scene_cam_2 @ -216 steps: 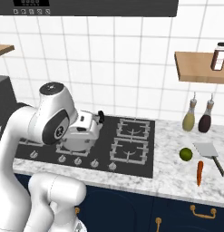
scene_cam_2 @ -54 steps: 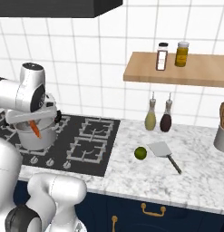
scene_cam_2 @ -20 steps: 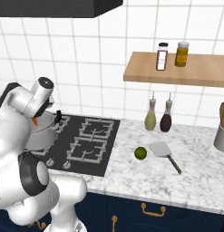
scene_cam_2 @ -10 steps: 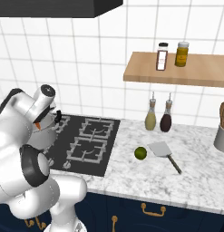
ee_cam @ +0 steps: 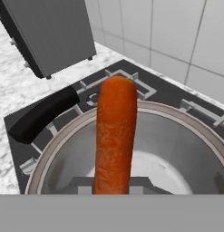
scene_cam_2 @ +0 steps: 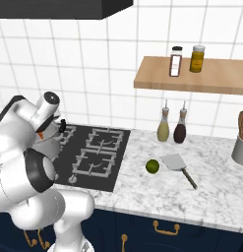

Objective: Put the lime and carrot in the pot. Retrieve the spatula and lightly stir the vegetables in the pot.

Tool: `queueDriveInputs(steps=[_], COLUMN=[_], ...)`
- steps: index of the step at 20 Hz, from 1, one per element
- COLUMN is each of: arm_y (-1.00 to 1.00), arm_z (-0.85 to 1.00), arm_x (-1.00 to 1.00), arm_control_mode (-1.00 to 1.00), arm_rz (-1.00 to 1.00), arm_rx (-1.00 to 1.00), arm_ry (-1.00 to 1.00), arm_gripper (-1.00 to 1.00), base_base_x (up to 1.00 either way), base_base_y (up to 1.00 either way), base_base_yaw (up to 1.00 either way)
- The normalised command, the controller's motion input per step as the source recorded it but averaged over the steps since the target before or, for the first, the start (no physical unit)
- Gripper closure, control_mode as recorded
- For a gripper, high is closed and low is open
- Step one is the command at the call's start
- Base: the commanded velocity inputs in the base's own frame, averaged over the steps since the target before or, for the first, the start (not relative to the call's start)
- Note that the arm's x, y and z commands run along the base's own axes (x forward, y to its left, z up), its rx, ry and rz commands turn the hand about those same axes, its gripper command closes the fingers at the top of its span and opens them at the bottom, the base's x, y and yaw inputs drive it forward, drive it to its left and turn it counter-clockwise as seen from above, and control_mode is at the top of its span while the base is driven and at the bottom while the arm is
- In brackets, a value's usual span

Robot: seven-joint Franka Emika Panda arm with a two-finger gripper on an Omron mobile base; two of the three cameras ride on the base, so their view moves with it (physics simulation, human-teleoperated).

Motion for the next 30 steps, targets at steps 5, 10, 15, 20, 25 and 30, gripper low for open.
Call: queueDriveInputs(steps=[5,10,15,20,25,30], arm_y=[0.0,0.17,0.05,0.0,0.0,0.0], arm_z=[0.0,-0.13,-0.28,-0.22,-0.18,-0.02], arm_x=[0.0,0.0,0.0,0.01,0.0,0.0], arm_control_mode=[-1.0,-1.0,-1.0,-1.0,-1.0,-1.0], arm_rz=[0.0,0.0,0.0,0.0,0.0,0.0], arm_rx=[0.0,0.02,0.0,0.0,0.0,0.0], arm_ry=[-0.04,-0.09,0.0,0.0,0.0,0.0], arm_gripper=[1.0,1.0,1.0,1.0,-1.0,-1.0], base_base_x=[0.0,0.0,0.0,0.0,0.0,0.0], base_base_y=[0.0,0.0,0.0,0.0,0.0,0.0], base_base_yaw=[0.0,0.0,0.0,0.0,0.0,0.0])
